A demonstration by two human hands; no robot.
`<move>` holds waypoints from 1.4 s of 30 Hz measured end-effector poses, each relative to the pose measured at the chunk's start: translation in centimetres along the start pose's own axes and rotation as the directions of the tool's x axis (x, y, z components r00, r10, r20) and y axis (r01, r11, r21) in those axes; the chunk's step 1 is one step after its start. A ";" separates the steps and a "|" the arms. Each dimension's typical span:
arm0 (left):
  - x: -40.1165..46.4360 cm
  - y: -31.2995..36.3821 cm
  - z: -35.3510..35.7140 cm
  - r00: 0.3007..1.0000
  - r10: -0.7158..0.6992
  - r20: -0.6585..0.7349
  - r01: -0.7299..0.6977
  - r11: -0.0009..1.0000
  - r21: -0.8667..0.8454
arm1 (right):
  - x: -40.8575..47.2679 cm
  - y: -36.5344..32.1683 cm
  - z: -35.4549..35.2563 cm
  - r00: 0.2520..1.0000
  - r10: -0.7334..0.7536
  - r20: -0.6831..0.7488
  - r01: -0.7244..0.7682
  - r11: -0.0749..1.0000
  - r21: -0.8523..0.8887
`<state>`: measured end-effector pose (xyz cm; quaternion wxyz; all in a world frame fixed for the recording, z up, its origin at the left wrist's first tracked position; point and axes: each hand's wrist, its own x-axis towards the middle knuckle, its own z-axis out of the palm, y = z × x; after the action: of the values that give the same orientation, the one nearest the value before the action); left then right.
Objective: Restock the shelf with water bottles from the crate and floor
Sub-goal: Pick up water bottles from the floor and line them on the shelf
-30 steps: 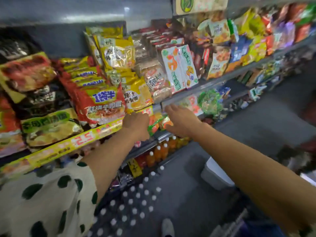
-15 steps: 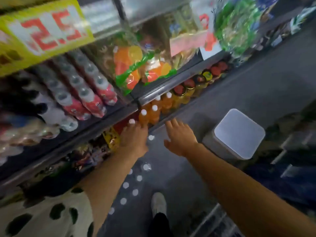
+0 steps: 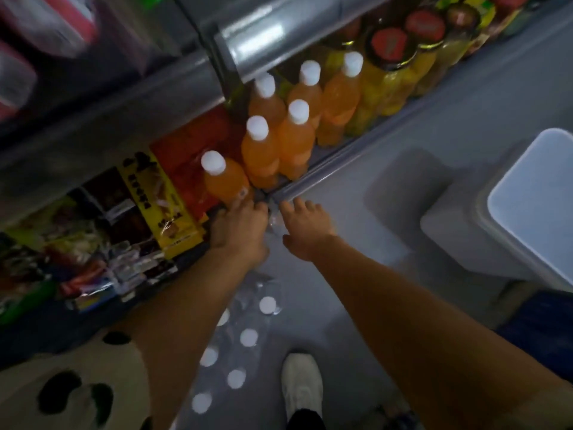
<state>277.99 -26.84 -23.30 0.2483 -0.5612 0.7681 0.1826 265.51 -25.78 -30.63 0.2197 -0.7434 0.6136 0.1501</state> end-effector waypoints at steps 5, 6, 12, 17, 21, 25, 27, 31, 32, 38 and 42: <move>1.1 -0.8 2.5 1.000 -0.010 0.002 0.010 1.000 -0.013 | 2.5 -0.5 2.5 1.000 -0.019 -0.009 0.019 0.997 -0.075; 1.1 -1.0 2.7 1.000 -0.008 0.000 0.008 1.000 -0.022 | 2.8 -0.4 2.6 0.999 -0.034 -0.007 0.034 0.996 -0.082; -0.1 -2.1 2.5 0.997 0.022 -0.073 -0.026 0.998 -0.063 | 1.8 1.7 0.3 0.996 -0.089 0.014 0.089 0.996 0.010; -3.4 -1.8 -0.5 0.998 0.038 -0.056 -0.046 0.989 -0.141 | -3.5 2.5 -7.5 0.984 -0.177 -0.014 0.177 0.980 0.094; -8.1 -1.0 -5.7 0.994 0.078 -0.080 -0.089 0.984 -0.157 | -9.4 1.4 -16.1 0.978 -0.204 -0.046 0.209 0.965 0.159; -14.9 -0.7 -12.1 0.988 0.112 -0.109 -0.129 0.977 -0.172 | -16.9 -1.3 -26.0 0.961 -0.244 -0.132 0.262 0.953 0.150; -19.1 -1.1 -15.7 0.982 0.140 -0.126 -0.163 0.966 -0.203 | -21.1 -3.0 -31.5 0.956 -0.249 -0.156 0.268 0.956 0.118; -28.4 -3.1 -24.5 0.933 0.265 -0.243 -0.327 0.906 -0.270 | -31.4 -7.0 -43.8 0.922 -0.288 -0.258 0.315 0.946 0.071; -30.6 -3.8 -26.9 0.919 0.283 -0.275 -0.360 0.887 -0.290 | -34.1 -8.3 -46.9 0.906 -0.296 -0.302 0.327 0.943 0.057; -44.8 -6.6 -40.7 0.860 0.327 -0.392 -0.453 0.844 -0.287 | -47.8 -16.6 -62.3 0.799 -0.340 -0.496 0.372 0.928 -0.038; -53.0 -8.4 -48.2 0.806 0.370 -0.461 -0.501 0.842 -0.199 | -54.3 -20.4 -70.5 0.759 -0.376 -0.532 0.375 0.920 -0.116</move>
<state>290.54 -15.50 46.82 -0.0571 -0.4244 0.8730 0.2335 271.28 -12.80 59.54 0.0609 -0.8629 0.4887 -0.1136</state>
